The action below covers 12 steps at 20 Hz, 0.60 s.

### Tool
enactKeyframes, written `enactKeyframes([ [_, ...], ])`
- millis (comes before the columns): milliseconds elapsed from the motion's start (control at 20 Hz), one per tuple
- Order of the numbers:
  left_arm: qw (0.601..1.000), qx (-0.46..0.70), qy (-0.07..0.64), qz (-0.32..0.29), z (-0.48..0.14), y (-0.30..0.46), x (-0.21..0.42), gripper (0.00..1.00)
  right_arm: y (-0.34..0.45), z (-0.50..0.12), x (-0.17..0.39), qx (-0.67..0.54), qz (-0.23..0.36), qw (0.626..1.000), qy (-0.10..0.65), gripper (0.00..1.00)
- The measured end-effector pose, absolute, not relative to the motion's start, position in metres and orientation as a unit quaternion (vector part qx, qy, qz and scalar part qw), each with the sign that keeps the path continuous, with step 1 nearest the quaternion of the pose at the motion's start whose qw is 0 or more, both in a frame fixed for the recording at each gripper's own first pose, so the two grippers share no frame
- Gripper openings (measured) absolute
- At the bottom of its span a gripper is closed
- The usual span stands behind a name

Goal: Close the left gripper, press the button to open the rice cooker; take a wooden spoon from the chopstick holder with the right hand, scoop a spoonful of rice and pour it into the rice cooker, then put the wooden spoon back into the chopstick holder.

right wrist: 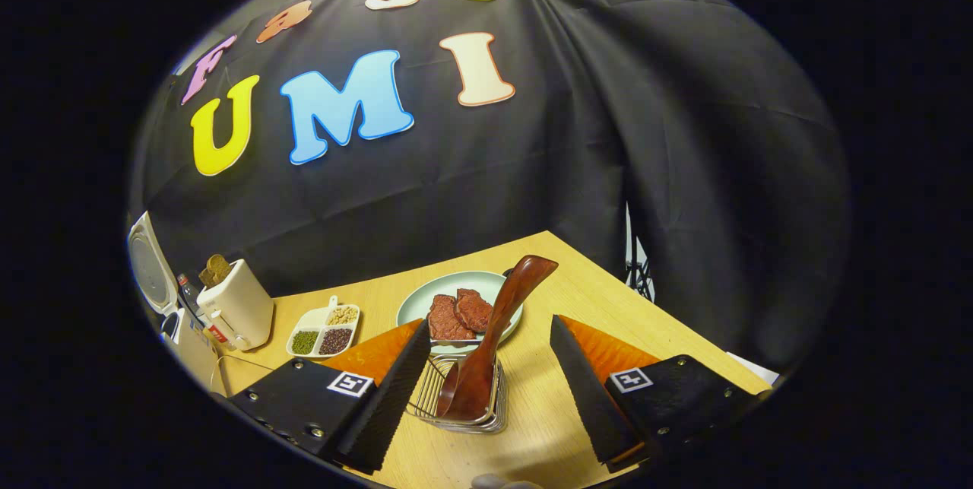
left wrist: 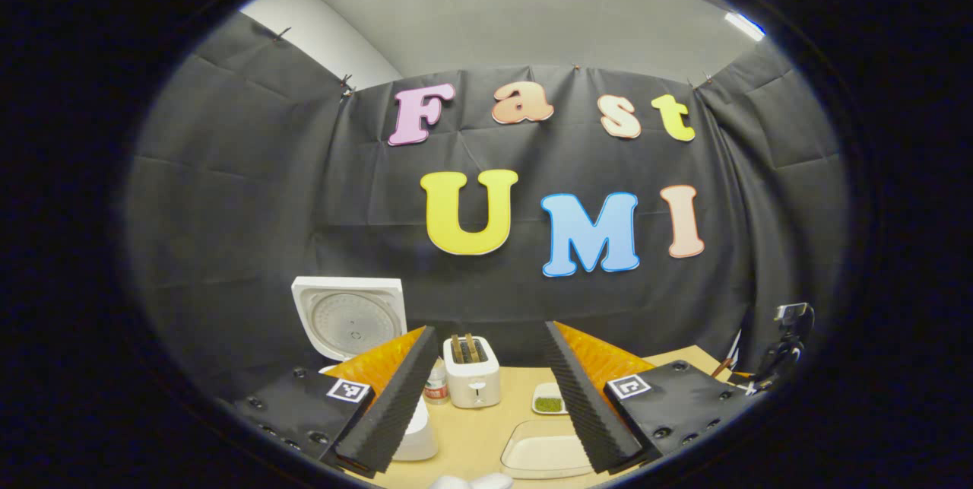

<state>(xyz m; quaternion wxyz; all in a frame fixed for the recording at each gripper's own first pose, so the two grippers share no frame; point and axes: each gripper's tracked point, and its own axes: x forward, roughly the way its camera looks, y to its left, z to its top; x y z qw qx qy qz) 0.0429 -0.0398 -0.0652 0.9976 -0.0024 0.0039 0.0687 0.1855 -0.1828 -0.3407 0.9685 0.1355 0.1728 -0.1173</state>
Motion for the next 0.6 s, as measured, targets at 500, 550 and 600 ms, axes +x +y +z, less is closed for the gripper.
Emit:
enactKeyframes([
  [500,0.994,0.028,0.023,0.103,-0.083,-0.034,0.059,0.99,-0.196,-0.365,0.243,0.181,-0.114,0.959,0.188,0.98],
  [550,0.994,0.028,0.024,0.102,-0.084,-0.035,0.060,0.99,-0.196,-0.365,0.243,0.183,-0.115,0.958,0.189,0.98],
  [600,0.994,0.027,0.024,0.101,-0.084,-0.036,0.061,0.98,-0.198,-0.365,0.244,0.185,-0.115,0.957,0.191,0.98],
])
